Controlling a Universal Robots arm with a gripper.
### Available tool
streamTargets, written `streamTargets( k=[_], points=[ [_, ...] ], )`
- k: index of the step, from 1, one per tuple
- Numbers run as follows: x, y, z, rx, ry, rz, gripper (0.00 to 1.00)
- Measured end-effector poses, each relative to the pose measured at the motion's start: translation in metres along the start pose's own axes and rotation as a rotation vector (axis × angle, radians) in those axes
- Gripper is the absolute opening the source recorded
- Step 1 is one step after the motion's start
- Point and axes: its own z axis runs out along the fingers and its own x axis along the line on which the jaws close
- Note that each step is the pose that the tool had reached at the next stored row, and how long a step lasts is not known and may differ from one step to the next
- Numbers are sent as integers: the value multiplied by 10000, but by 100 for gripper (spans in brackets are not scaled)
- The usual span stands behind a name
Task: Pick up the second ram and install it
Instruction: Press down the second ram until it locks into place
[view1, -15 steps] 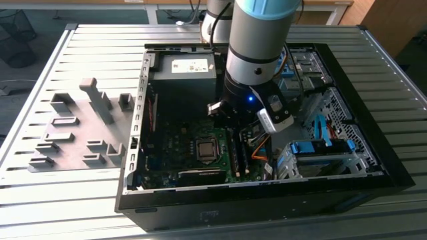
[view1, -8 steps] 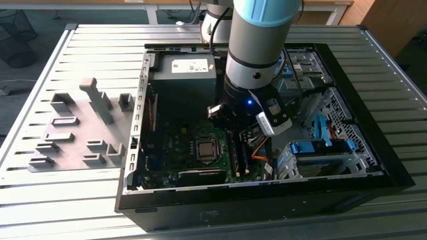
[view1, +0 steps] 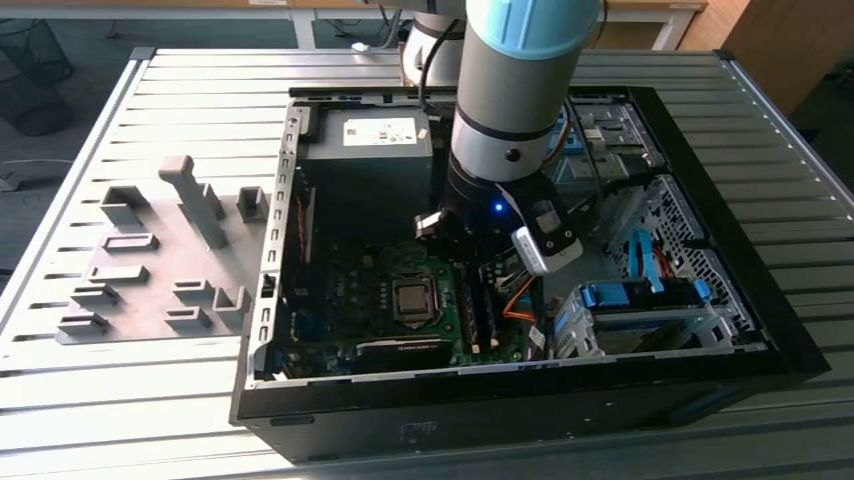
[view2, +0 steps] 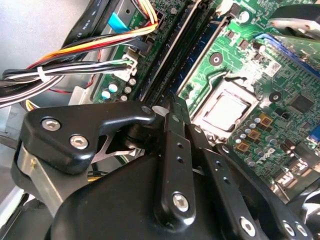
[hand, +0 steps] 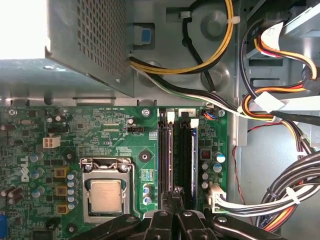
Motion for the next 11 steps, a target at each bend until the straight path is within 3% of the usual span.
streamTargets(
  k=[11],
  points=[
    [-2, 4, 101, 24, 9, 1, 11]
  ],
)
